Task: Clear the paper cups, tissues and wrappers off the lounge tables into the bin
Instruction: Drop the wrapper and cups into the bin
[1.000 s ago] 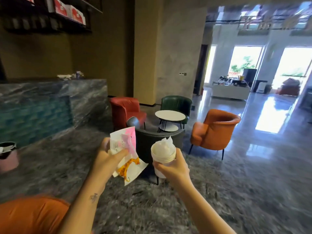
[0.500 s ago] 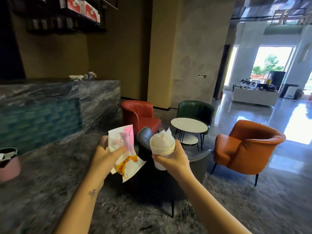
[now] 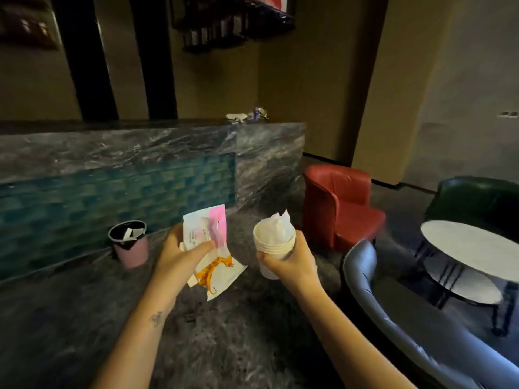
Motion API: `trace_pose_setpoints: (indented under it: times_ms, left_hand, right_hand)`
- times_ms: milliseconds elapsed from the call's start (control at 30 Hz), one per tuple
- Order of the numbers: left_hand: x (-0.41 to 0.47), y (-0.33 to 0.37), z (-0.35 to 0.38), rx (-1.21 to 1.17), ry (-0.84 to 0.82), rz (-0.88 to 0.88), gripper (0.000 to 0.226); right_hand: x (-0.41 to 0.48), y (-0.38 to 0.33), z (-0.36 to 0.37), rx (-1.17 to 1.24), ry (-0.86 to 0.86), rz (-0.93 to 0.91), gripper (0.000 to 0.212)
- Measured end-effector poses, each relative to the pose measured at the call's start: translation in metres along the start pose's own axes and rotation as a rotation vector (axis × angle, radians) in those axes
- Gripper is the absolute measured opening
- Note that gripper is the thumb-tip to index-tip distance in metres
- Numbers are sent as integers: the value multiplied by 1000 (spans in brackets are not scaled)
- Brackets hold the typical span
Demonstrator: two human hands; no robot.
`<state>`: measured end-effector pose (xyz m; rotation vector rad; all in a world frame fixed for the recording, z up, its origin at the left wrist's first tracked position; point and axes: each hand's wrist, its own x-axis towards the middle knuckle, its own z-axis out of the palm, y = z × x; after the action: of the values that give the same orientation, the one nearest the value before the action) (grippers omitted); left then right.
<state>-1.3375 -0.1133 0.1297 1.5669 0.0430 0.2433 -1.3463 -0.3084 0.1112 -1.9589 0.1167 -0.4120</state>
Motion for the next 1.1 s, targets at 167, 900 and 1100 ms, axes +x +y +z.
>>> trace_pose_setpoints:
  times_ms: [167,900,1100]
  left_hand:
    - [139,-13,-55,49,172,-5,34]
    - [819,-175,-356,304,527,-144,38]
    - [1016,-279,-410,358,502,-197,30]
  right_hand:
    - [149,-16,123,47,-187,-45,55]
    - [665,-19,746,90,-347,-83,74]
    - [807,35,926,126,-399,-4,70]
